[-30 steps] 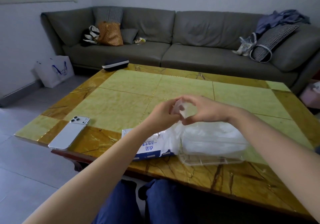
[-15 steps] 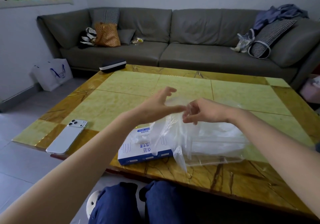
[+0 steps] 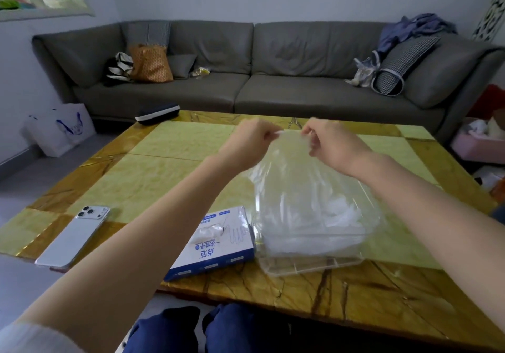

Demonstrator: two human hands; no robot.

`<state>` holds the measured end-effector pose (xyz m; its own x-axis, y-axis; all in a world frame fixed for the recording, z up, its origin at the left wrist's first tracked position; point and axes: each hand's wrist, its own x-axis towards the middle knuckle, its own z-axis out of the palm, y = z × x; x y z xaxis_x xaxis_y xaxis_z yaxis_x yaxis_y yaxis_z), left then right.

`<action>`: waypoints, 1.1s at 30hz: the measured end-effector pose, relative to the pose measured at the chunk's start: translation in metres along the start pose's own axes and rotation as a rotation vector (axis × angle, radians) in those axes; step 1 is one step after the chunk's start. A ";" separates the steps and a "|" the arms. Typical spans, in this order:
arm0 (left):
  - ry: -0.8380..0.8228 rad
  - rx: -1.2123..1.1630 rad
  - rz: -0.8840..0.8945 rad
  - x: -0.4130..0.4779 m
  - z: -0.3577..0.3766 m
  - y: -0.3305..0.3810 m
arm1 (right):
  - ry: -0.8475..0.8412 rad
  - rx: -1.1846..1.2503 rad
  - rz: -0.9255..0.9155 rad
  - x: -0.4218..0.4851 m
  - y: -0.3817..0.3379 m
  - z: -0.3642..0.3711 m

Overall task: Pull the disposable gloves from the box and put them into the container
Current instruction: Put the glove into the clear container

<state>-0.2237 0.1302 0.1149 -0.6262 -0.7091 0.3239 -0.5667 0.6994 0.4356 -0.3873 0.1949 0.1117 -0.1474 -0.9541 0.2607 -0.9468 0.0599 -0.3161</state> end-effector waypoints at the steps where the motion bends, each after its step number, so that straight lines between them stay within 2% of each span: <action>1: 0.093 -0.018 0.043 0.004 -0.003 0.004 | 0.132 -0.037 -0.033 0.002 0.002 -0.005; 3: 0.251 -0.089 0.113 0.008 -0.007 0.012 | 0.386 -0.089 -0.121 0.003 0.007 -0.011; 5: 0.313 -0.114 0.186 0.008 -0.008 0.016 | 0.545 -0.117 -0.215 0.000 0.012 -0.013; 7: 0.274 -0.060 0.244 0.003 -0.004 0.016 | 0.587 -0.129 -0.294 -0.006 0.021 -0.011; 9: 0.172 -0.019 0.281 -0.005 0.004 0.010 | 0.548 -0.158 -0.364 -0.017 0.033 -0.006; 11: 0.028 -0.005 0.289 -0.016 0.020 -0.002 | 0.434 -0.163 -0.401 -0.028 0.046 0.004; 14: -0.174 0.126 0.331 -0.029 0.049 -0.019 | 0.159 -0.117 -0.393 -0.046 0.056 0.026; 18: -0.474 0.357 0.298 -0.031 0.078 -0.024 | -0.257 -0.106 -0.159 -0.052 0.065 0.053; 21: -0.680 0.378 0.254 -0.024 0.097 -0.028 | -0.511 -0.088 -0.011 -0.045 0.070 0.068; 26: -0.908 0.482 0.151 -0.011 0.111 -0.026 | -0.952 -0.123 0.133 -0.034 0.079 0.084; 30: -1.157 0.503 0.034 -0.004 0.125 -0.018 | -1.045 0.016 0.220 -0.026 0.082 0.087; 31: -1.182 0.489 -0.002 -0.002 0.128 -0.015 | -1.023 0.053 0.240 -0.024 0.082 0.090; 33: -1.125 0.465 -0.024 0.001 0.131 -0.011 | -0.956 0.085 0.269 -0.023 0.082 0.094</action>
<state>-0.2881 0.1341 0.0007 -0.5972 -0.4102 -0.6892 -0.5775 0.8162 0.0146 -0.4344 0.1940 -0.0055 -0.0268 -0.7495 -0.6615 -0.8864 0.3237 -0.3309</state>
